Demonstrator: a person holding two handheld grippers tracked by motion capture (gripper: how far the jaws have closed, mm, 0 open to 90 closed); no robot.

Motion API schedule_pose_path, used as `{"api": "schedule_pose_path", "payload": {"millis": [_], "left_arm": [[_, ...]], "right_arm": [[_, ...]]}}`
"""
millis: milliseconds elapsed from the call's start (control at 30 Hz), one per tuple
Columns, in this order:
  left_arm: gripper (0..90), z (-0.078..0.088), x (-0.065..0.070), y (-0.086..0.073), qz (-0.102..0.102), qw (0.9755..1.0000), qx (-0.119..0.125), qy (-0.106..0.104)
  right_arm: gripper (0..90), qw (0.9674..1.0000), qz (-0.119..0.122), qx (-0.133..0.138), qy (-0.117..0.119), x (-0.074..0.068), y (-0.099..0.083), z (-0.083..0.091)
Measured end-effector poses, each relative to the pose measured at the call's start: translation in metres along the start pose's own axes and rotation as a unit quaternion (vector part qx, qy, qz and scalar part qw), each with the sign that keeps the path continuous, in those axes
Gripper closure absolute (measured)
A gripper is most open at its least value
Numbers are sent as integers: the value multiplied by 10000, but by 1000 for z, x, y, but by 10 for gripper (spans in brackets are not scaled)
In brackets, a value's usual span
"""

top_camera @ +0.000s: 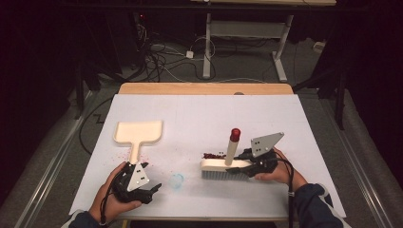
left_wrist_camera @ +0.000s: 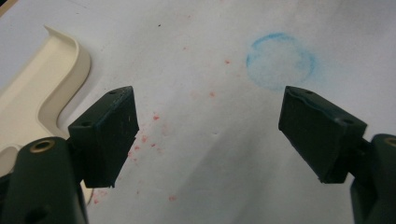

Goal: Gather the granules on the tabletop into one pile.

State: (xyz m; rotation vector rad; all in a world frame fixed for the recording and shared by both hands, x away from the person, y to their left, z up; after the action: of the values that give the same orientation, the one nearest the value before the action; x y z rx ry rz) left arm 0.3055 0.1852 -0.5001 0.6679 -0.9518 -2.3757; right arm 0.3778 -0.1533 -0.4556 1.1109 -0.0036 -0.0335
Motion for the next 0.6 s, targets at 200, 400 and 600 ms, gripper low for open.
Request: {"api": "schedule_pose_path", "payload": {"millis": [200, 400, 600], "left_arm": [[190, 4, -1, -3, 33, 10000, 3, 27], [190, 8, 0, -1, 6, 9999, 67, 93], [190, 8, 0, 1, -39, 9999, 88, 82]], "right_arm": [[675, 9977, 52, 218, -633, 0, 17, 12], [675, 9783, -453, 141, -2018, -2, 19, 42], [675, 9320, -1087, 76, -3456, -10, 6, 65]]}}
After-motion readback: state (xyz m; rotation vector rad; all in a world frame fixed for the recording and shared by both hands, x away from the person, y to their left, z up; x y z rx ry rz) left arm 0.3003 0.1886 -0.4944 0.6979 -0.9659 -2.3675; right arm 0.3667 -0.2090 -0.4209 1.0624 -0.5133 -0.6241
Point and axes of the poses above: each handheld gripper's, and its own axes: z roughly backward along the jaws, y roughly out of its top, x roughly to its right, the point moved 5 cm from there along -z, roughly forward along the jaws, and after that the axes turned 5 degrees about x, right-handed, at the moved point
